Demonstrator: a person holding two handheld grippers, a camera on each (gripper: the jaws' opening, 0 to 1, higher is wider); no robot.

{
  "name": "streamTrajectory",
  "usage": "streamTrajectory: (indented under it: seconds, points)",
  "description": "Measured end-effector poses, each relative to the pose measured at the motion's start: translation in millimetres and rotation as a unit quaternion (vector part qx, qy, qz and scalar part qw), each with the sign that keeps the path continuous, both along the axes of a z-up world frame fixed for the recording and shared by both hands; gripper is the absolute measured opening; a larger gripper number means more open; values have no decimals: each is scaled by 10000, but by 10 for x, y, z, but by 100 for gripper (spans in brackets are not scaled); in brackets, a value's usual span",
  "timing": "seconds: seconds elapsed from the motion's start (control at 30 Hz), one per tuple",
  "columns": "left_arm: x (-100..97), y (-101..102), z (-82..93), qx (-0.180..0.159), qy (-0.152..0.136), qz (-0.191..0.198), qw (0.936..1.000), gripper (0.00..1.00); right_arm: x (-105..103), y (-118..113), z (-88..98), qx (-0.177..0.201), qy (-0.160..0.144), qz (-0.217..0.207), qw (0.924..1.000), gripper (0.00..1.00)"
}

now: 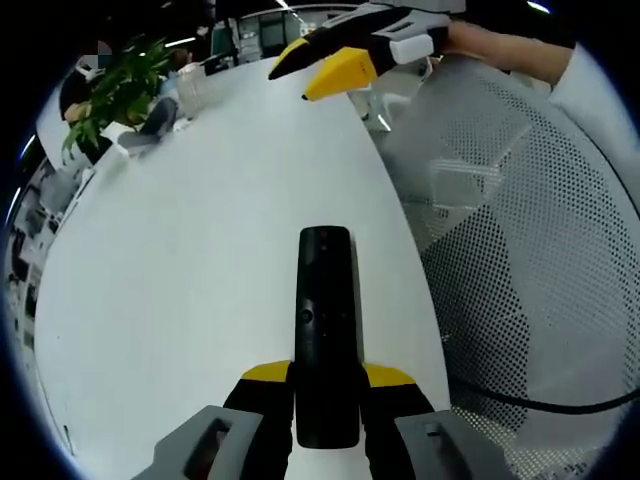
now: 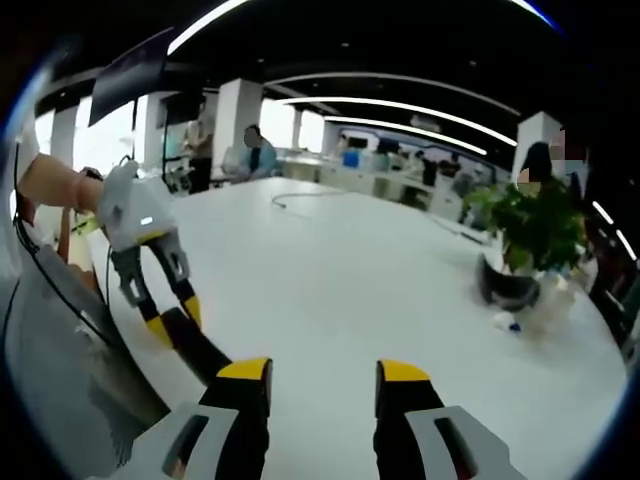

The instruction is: Press the specified remote control buttons in sequence, fully releasing each button before pressing the next.

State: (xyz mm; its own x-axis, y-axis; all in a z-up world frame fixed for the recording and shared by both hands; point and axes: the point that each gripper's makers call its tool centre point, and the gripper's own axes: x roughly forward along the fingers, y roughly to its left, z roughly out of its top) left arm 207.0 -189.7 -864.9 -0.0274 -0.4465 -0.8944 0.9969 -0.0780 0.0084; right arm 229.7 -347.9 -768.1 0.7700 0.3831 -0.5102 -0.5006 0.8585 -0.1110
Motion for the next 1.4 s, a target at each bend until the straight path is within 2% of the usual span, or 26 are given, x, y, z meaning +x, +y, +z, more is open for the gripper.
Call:
streamTrajectory:
  seconds: [0.17,0.3,0.6,0.7,0.87,1.13,1.4]
  points:
    - [2,1,2,-32,19,54,10000,25,-15,50,11,172,45,101,9998,38]
    - [5,19,4,-158,31,44,9999,25,-56,122,-19,371,267,261,9986,38]
    - [2,22,14,-520,60,200,9984,25,-150,311,-59,453,691,739,9938,35]
    - [3,12,17,-565,71,255,9981,25,-200,406,-101,392,835,978,9909,33]
    - [8,8,17,-608,87,383,9974,25,-301,518,-205,67,1084,1412,9840,25]
    - [1,3,20,-802,91,637,9947,25,-228,722,-251,26,1160,1736,9780,22]
    - [-9,0,20,-862,90,763,9933,25,-190,843,-364,-411,1302,2200,9659,18]
